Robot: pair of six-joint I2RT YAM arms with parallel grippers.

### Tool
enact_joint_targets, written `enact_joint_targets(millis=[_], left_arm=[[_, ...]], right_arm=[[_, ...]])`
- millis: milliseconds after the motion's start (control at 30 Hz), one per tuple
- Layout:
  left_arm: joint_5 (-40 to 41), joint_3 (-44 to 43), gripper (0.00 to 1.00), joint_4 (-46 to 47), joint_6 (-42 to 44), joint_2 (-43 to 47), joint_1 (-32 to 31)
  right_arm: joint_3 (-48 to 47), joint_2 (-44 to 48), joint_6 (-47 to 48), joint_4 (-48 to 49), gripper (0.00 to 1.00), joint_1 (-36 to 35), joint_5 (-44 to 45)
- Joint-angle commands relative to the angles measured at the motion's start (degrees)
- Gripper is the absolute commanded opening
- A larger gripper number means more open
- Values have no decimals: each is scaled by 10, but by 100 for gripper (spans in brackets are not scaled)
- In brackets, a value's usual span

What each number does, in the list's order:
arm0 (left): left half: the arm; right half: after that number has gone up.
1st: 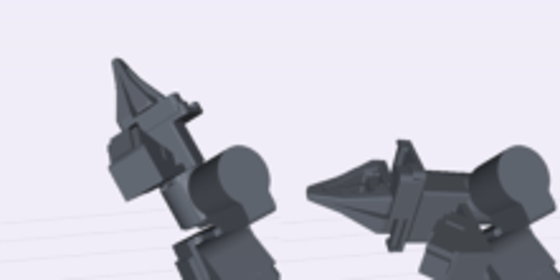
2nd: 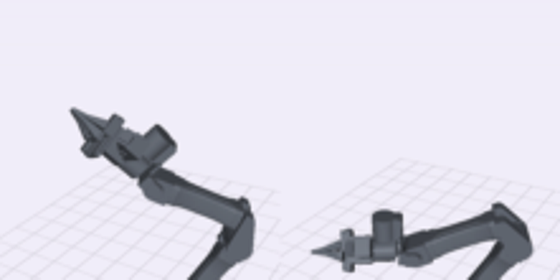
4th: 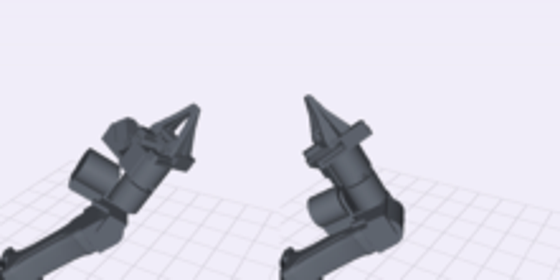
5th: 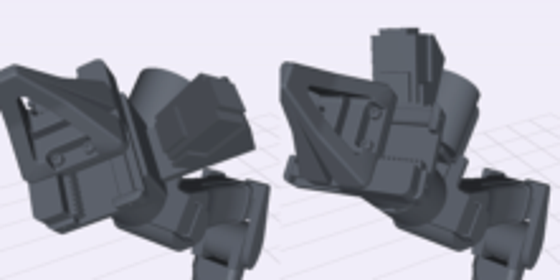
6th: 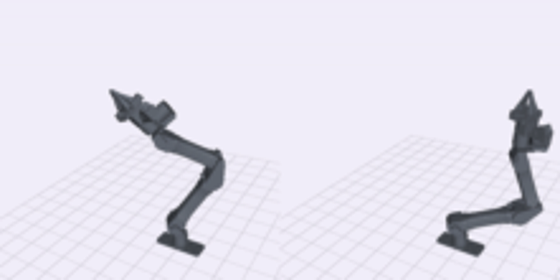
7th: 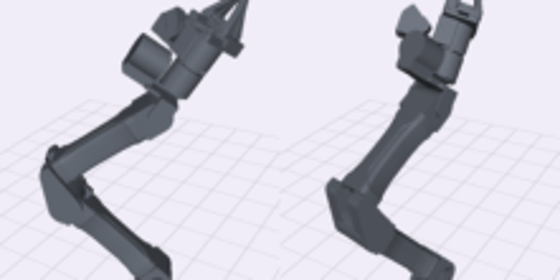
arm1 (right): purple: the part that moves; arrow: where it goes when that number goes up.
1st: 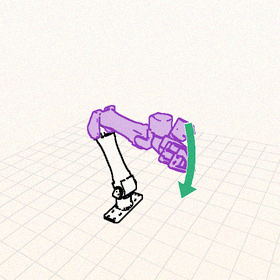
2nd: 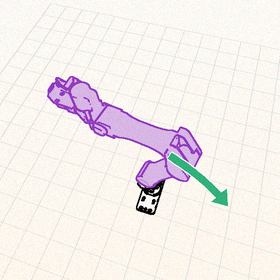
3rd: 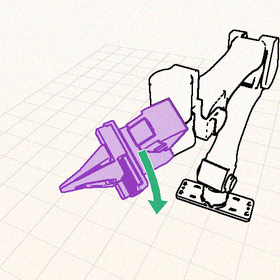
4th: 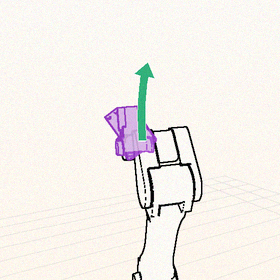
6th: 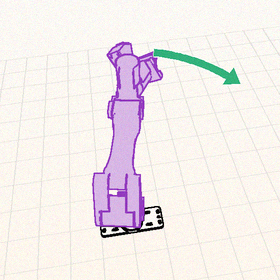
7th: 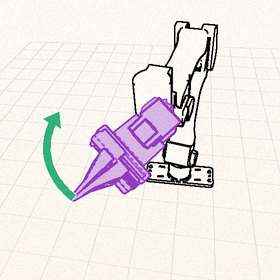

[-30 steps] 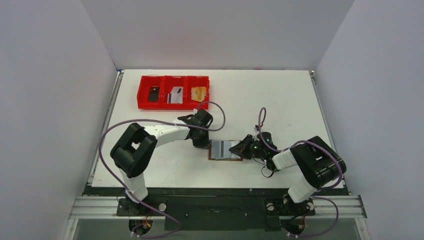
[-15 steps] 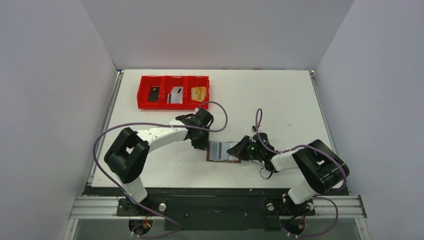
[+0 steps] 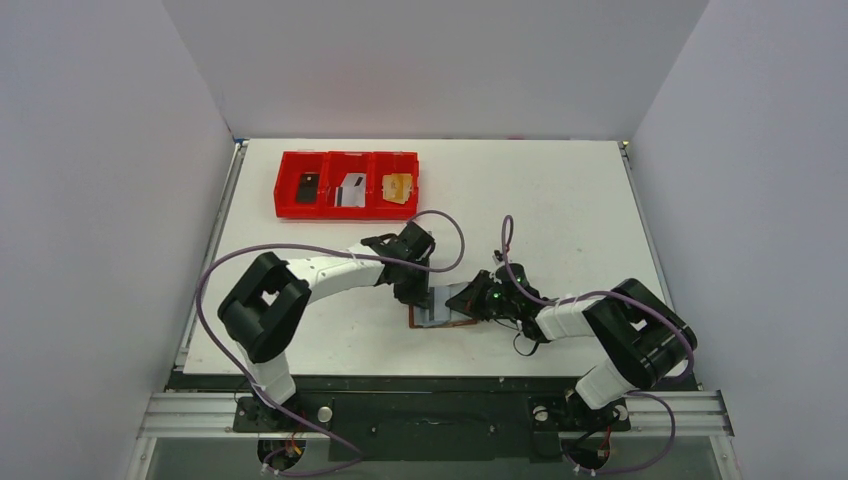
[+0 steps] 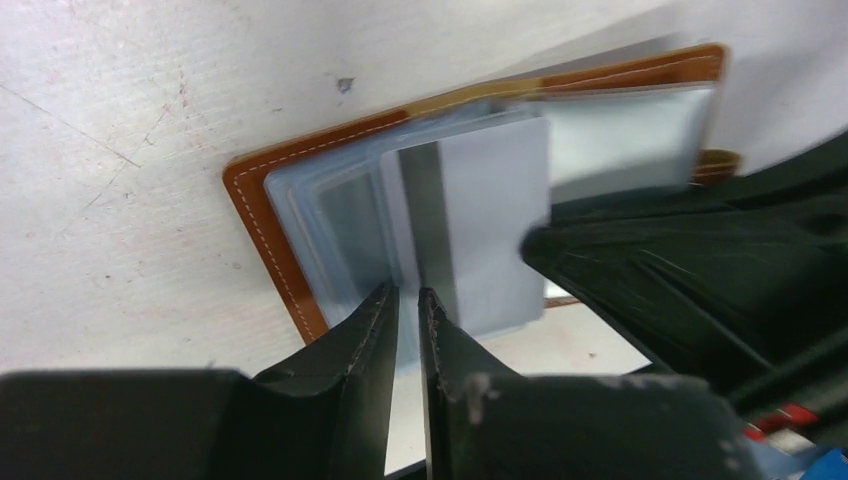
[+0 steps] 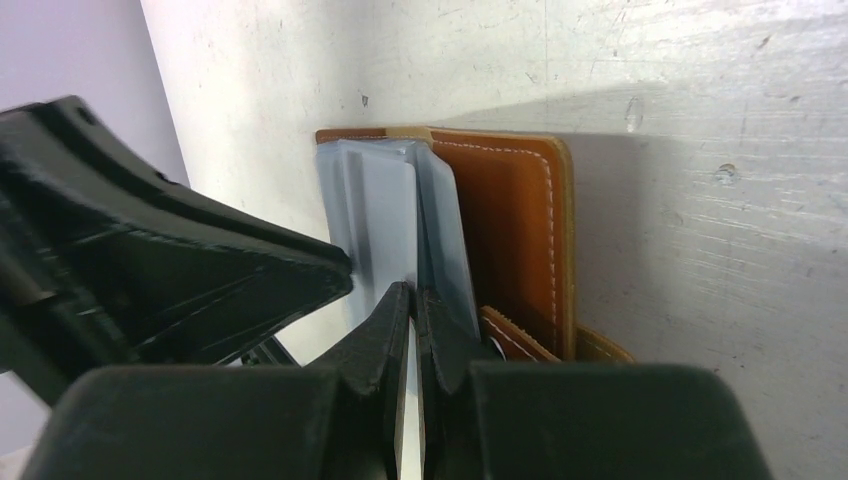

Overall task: Take the credit cards out of the card holder
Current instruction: Remove the credit card from the card holder.

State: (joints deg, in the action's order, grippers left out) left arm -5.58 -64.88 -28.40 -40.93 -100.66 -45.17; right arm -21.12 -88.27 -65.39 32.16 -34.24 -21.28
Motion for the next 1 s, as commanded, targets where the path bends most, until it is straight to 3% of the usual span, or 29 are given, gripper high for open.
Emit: enact_joint_targets(millis=[0,100,300,533,967], left_arm=[[9,18,8,19,-6,-30,0],[20,22,0,14,-9,-54,-1],[44,27,0,-5,-20,-76,-1],[48,28,0,-11,-21,-87,-1],[51,23,0,-21,-25,-95,0]], right_arm=[[-13,7,6,-7,0,-6,20],[-11,8,7,-1,0,-6,18],[9,2,-6,50,0,2,4],[49,-27,-50,180,4,24,-31],[75,-55,-79,245,14,39,-36]])
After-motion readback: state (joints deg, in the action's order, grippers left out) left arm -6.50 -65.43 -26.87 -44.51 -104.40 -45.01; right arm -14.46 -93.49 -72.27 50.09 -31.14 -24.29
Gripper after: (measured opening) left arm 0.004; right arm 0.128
